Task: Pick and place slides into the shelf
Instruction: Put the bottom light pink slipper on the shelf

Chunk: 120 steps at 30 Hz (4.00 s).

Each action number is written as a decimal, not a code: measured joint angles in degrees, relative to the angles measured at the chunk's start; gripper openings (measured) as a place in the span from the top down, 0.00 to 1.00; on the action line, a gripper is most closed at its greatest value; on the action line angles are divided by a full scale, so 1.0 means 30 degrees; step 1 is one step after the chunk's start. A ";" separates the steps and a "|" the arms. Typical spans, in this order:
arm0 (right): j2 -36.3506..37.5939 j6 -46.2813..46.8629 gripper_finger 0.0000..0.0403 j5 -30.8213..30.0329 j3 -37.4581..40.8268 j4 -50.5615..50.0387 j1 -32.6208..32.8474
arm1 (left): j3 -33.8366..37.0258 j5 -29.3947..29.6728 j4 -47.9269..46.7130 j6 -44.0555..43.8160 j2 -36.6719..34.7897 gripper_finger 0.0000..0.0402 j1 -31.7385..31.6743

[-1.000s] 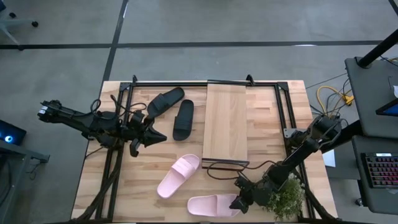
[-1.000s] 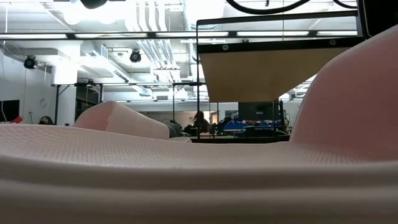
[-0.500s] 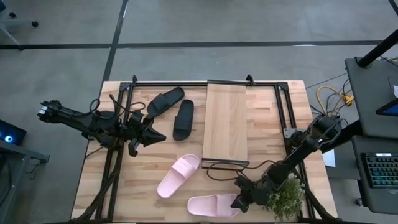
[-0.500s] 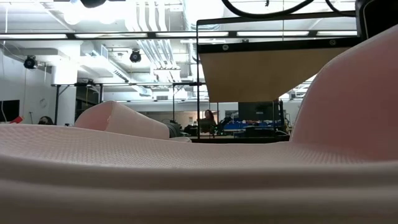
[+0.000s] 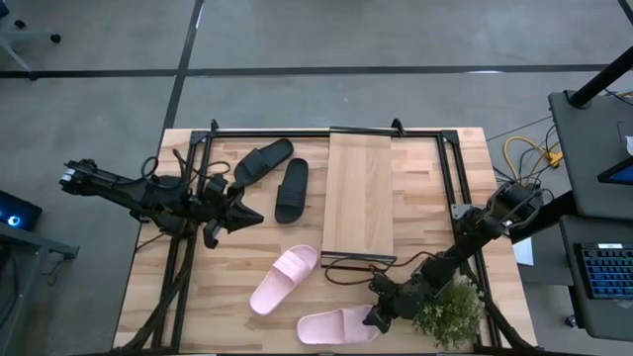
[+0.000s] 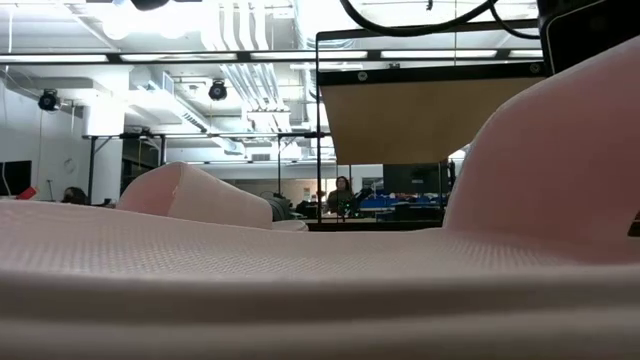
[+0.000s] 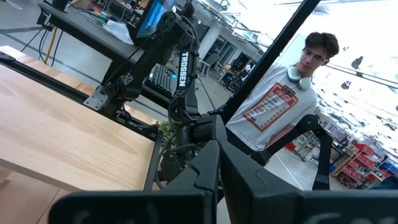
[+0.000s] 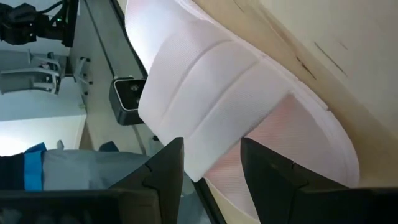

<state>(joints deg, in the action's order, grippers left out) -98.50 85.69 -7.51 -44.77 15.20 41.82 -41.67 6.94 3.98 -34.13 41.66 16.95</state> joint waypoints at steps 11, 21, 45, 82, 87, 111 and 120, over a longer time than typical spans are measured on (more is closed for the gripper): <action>-0.0014 0.0364 0.63 -0.0015 0.0000 0.0153 0.0007 | 0.0000 -0.0029 -0.0001 0.0073 -0.0068 1.00 0.0000; -0.0021 0.0721 0.63 -0.0678 0.0000 0.0654 0.0007 | 0.0000 -0.0146 -0.0004 0.0087 -0.0076 1.00 0.0005; -0.2382 0.0955 0.63 -0.0353 -0.0073 0.4685 0.0350 | 0.0000 -0.0270 -0.0055 0.0046 -0.0068 1.00 0.0000; -0.2338 -0.0055 0.98 -0.0078 -0.0109 0.4750 0.0357 | 0.0007 -0.0242 -0.0068 0.0027 -0.0047 1.00 0.0000; -0.2219 -0.0559 0.98 0.0435 -0.0109 0.4790 0.0342 | 0.0014 -0.0240 -0.0070 0.0029 -0.0025 1.00 0.0000; -0.1555 -0.2043 0.98 0.0705 -0.0437 0.5078 0.0078 | 0.0015 -0.0240 -0.0063 0.0021 -0.0025 1.00 0.0000; -0.1228 -0.2376 0.98 0.0732 -0.0397 0.4948 0.0036 | 0.0022 -0.0233 -0.0063 0.0007 -0.0003 1.00 0.0000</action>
<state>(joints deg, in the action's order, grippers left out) -102.18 78.56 -5.31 -45.97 30.05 41.93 -41.60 6.24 3.79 -34.11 41.65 16.95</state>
